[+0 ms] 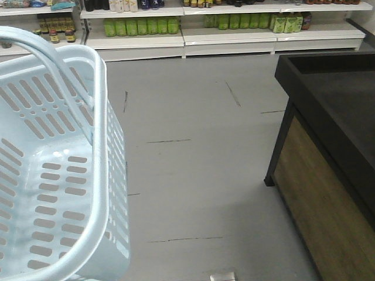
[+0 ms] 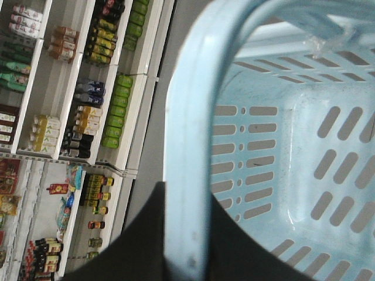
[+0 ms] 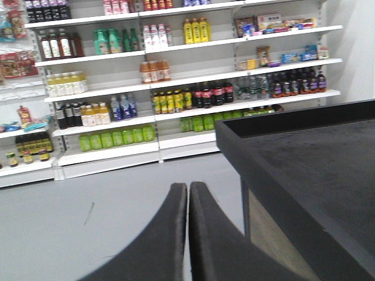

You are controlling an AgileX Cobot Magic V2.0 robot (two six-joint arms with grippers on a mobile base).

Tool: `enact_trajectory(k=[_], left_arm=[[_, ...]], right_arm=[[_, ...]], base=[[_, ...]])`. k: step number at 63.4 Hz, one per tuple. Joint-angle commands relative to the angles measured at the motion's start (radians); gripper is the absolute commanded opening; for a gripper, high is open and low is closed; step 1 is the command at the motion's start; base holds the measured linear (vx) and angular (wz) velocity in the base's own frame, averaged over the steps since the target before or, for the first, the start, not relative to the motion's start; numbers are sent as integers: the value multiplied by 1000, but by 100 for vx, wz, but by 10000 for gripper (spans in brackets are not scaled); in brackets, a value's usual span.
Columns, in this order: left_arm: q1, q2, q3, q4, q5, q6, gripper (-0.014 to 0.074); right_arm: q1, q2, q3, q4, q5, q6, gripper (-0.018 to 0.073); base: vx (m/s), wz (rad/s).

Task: Pick three apples into basket with both arms
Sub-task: 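Drive the base along the aisle carrying the basket in the left gripper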

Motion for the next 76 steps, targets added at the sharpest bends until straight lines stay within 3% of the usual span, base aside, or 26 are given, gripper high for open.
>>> enact_trajectory(k=[1,76], left_arm=[[-3,-15,-28,27,-80,-15,-6],[-3,-15,-28,27,-80,-15,-6]], right_arm=[[0,-13,15,-10,-75,-1,-9],[0,-13,15,-10,-73,-1,-9]], base=[[8,27],[5,11]])
